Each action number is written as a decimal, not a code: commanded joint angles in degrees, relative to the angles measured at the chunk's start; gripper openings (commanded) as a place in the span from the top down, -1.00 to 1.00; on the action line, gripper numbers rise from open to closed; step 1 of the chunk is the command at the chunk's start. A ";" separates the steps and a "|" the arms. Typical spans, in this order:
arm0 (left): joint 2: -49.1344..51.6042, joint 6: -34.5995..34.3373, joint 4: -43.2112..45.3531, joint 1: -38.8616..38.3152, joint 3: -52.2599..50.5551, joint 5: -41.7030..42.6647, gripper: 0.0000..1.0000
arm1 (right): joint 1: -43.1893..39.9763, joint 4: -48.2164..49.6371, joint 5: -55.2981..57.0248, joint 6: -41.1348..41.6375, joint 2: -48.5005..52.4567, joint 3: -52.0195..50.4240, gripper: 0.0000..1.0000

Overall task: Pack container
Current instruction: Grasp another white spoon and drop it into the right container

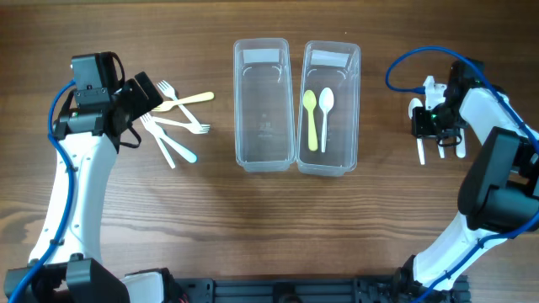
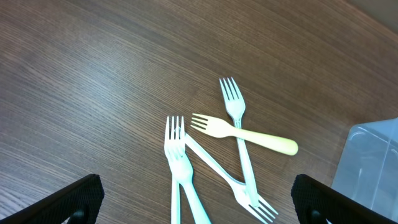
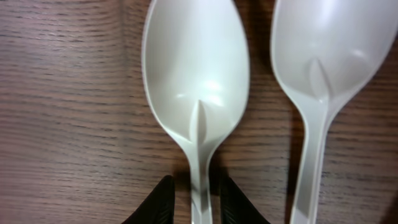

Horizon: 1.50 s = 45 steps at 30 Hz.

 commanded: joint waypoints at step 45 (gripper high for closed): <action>0.50 1.14 -0.46 0.20 1.16 -0.72 -1.00 | 35.10 -2.64 2.69 37.31 -4.20 10.71 0.13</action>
